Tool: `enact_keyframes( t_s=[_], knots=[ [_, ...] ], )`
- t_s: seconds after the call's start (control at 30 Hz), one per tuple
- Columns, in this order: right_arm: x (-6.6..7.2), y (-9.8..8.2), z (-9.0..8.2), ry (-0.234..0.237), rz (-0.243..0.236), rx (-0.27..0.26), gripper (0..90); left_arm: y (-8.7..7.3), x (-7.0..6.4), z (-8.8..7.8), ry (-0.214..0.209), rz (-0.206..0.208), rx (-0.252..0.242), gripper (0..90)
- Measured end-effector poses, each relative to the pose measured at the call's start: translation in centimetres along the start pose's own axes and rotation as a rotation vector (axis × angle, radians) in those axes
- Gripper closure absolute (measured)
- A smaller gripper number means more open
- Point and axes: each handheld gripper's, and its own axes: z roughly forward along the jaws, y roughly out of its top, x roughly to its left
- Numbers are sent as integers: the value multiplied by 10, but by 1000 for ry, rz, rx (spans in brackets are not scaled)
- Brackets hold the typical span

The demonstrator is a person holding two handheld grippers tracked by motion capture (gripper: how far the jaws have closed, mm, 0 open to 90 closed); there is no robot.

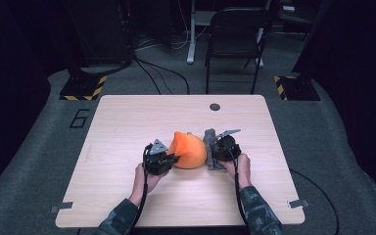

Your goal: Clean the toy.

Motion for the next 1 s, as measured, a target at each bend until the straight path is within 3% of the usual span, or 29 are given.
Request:
enact_keyframes(
  t_s=[0.07,0.17,0.3,0.37,0.47,0.57,0.6,0.7,0.73,0.87,0.93,1.0],
  knots=[
    [-3,3,-10,-1,17,-30,722,0,2,0,-3,-11,-2,808],
    [-4,12,-37,5,30,-138,724,0,2,0,-2,-5,1,808],
    [12,24,-63,55,4,-217,724,0,2,1,-2,-9,0,807],
    [21,27,-65,82,-17,-214,723,0,3,0,-4,-6,4,807],
    [37,28,-54,96,-66,-155,723,0,3,0,-2,-6,4,803],
    [46,27,-43,38,-119,-137,723,-1,3,2,0,-18,-2,801],
    [49,27,-42,29,-112,-133,723,-1,3,2,2,-19,-4,802],
    [50,28,-48,18,-139,-161,721,-1,2,2,9,-11,-5,803],
    [54,29,-52,16,-125,-175,721,-1,2,2,7,-15,-7,803],
    [76,34,-61,31,-192,-261,717,0,-4,2,0,-12,-7,803],
    [90,34,-58,18,-232,-248,715,0,-4,2,12,-2,-6,804],
    [94,32,-53,-20,-271,-227,717,0,-2,2,13,-8,-3,804]
  ],
)
